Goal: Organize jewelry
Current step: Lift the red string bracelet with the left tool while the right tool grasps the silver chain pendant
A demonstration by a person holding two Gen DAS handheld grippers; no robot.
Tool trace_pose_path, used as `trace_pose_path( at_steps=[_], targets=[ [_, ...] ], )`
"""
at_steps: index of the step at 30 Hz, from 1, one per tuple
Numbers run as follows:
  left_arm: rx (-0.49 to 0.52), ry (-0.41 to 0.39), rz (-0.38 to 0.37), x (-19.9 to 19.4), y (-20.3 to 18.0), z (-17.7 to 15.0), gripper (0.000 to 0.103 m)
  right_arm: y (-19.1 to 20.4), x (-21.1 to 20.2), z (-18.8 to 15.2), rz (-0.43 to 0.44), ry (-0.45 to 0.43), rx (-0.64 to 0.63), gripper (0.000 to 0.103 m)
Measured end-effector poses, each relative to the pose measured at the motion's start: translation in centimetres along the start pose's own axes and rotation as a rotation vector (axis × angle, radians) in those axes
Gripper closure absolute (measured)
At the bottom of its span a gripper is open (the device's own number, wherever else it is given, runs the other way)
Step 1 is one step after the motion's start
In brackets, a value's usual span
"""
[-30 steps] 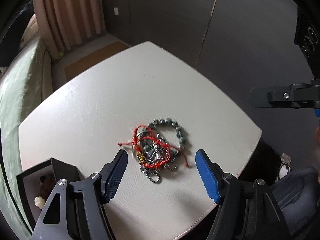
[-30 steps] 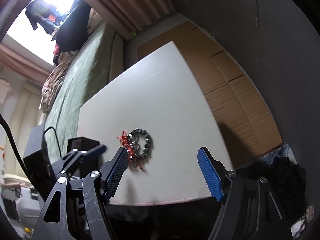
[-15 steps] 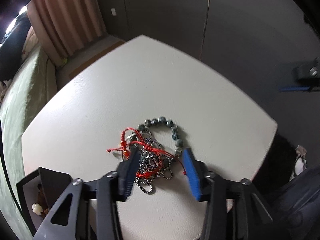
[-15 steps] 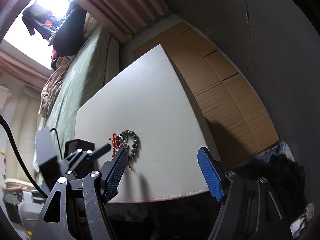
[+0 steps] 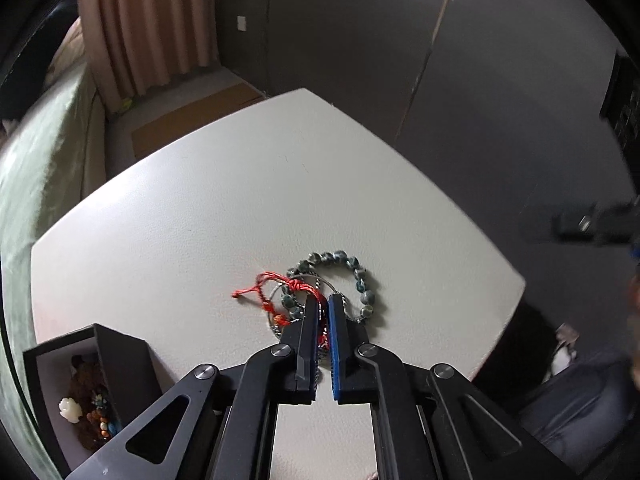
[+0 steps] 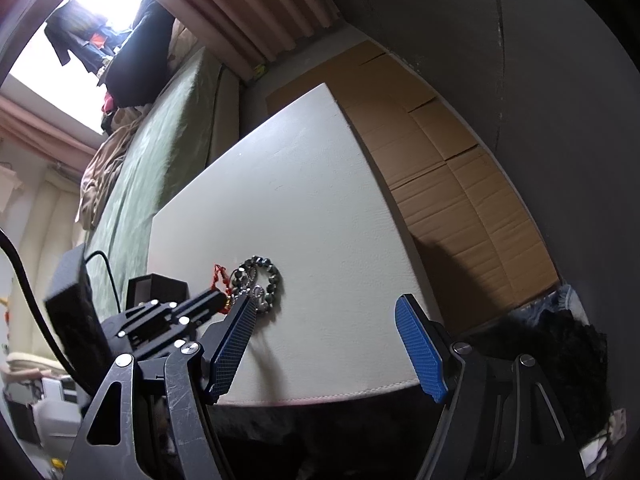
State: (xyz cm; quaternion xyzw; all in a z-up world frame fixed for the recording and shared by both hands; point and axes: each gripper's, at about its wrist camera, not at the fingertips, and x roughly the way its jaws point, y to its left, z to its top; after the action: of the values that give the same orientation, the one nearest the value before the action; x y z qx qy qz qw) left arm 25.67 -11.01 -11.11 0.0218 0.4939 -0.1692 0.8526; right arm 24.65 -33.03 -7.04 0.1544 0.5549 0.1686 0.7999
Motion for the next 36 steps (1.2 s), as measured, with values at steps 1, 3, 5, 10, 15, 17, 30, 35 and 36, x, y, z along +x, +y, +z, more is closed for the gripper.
trace_pose_path(
  at_steps=[1,3,5,10,15,17,30,35,36],
  targets=[
    [-0.009,-0.007,-0.001,-0.2,0.3,0.1,0.099,0.2,0.2,0.0,0.001,0.004,-0.002,0.03],
    [-0.029,-0.026,0.004,-0.8,1.1,0.3,0.099,0.6,0.7,-0.1,0.006,0.012,-0.009,0.03],
    [-0.054,-0.045,0.007,-1.5,2.1,0.6,0.099,1.5,1.4,-0.2,0.017,0.027,-0.022,0.03],
    [-0.114,-0.09,0.015,-3.7,4.5,0.5,0.099,4.2,2.8,-0.4,0.041,0.039,-0.081,0.034],
    [-0.155,-0.118,0.026,-5.2,6.5,0.1,0.099,6.7,5.3,-0.7,0.1,0.096,-0.107,0.056],
    [-0.171,-0.129,0.03,-5.7,7.1,0.0,0.099,7.5,6.2,-0.9,0.098,0.113,-0.113,0.059],
    [-0.226,-0.181,0.036,-8.7,10.5,-1.8,0.099,11.0,11.0,-1.3,-0.041,0.16,-0.164,0.065],
    [-0.237,-0.194,0.037,-9.7,11.4,-2.3,0.099,12.4,12.1,-1.5,-0.149,0.148,-0.218,0.065],
    [-0.239,-0.198,0.038,-9.9,11.6,-2.4,0.099,12.6,12.4,-1.6,-0.162,0.15,-0.223,0.065]
  ],
)
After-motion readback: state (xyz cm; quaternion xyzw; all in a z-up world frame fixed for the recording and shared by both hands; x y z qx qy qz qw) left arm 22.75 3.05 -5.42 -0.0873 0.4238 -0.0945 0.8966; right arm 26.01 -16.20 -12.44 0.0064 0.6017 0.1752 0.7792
